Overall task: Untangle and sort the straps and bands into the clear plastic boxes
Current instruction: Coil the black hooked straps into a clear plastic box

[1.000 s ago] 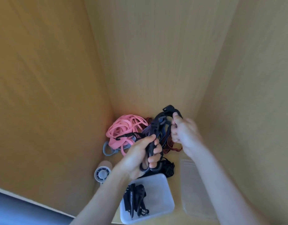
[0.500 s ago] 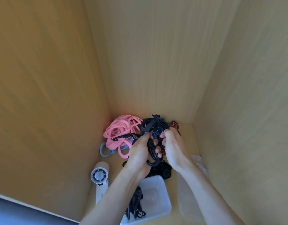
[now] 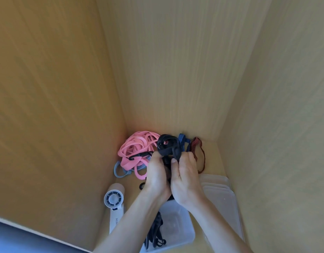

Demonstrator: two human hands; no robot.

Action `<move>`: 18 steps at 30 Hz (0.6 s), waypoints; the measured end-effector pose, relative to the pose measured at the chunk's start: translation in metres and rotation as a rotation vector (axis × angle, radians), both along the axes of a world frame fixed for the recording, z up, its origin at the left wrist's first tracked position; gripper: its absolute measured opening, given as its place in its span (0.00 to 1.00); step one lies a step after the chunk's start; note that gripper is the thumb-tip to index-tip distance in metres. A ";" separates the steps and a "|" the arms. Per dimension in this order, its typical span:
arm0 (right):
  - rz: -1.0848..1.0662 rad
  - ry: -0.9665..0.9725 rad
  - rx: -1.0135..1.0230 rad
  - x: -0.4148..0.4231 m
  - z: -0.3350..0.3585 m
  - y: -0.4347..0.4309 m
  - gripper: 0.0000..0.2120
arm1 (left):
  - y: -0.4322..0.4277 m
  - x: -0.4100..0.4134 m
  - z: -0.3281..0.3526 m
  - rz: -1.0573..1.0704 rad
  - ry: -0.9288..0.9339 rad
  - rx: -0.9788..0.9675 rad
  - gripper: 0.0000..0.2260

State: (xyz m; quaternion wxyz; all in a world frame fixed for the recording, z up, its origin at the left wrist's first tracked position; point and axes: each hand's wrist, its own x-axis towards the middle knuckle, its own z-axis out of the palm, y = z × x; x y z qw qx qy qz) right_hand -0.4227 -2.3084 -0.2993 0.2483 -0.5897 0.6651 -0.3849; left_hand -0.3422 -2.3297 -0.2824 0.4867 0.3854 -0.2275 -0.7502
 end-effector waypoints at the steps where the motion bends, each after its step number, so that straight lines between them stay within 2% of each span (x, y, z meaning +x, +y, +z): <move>1: -0.001 0.012 -0.005 0.000 0.000 0.000 0.22 | 0.000 0.001 -0.001 0.001 0.024 -0.019 0.12; 4: 0.002 0.024 -0.005 0.001 0.000 -0.001 0.23 | 0.000 0.003 -0.004 -0.025 0.072 -0.117 0.17; 9: 0.028 0.124 -0.047 0.004 0.002 0.000 0.21 | -0.002 0.004 -0.005 -0.055 -0.108 -0.165 0.23; 12: 0.050 0.214 -0.043 0.004 0.004 0.004 0.15 | -0.002 0.007 -0.001 -0.063 -0.149 -0.155 0.16; 16: 0.258 0.362 0.029 -0.006 0.012 0.011 0.19 | -0.007 0.018 0.000 -0.031 -0.175 -0.101 0.06; 18: 0.354 0.297 0.066 -0.015 0.020 0.013 0.18 | -0.011 0.023 -0.003 -0.025 -0.237 -0.106 0.05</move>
